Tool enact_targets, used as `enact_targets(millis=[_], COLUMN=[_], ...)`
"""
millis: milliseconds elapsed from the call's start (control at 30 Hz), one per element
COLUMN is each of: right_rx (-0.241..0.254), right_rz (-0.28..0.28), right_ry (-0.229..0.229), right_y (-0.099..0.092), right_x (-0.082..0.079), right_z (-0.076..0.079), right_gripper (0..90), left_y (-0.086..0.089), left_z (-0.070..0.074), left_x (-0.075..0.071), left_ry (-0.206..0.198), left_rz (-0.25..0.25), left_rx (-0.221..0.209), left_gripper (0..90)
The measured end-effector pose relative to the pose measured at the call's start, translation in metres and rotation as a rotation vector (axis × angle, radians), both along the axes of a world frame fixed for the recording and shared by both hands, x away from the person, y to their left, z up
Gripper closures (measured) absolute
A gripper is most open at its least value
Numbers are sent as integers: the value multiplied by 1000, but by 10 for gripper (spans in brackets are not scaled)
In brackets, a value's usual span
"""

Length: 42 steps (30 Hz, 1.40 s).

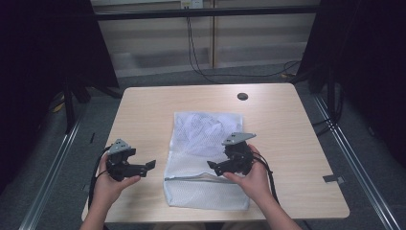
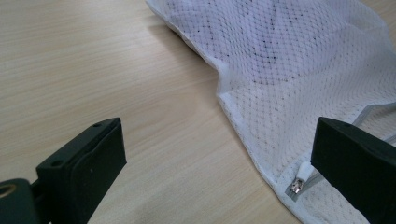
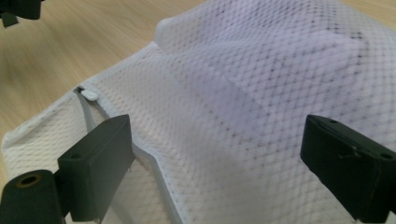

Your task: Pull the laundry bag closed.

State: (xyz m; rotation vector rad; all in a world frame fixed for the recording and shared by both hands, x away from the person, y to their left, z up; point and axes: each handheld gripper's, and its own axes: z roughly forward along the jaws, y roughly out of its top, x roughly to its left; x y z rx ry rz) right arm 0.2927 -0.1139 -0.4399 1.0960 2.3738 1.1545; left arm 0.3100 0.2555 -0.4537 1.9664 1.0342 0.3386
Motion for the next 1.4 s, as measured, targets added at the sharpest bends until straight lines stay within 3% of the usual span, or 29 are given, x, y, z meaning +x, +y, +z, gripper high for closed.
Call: enact_targets(millis=[367,1233,1400], right_rx=[15,40,64], right_rz=[40,83,99], right_ry=[15,62,104], right_y=[24,58,66], right_x=[2,6,7], right_z=[0,-9,-12], right_gripper=[92,172,202], left_y=[2,5,5], left_z=[1,1,1], left_x=[-1,-2,-2], left_ry=[-4,-3,-5], left_rz=[2,4,8], left_rx=[-1,8,7], left_gripper=[33,41,42])
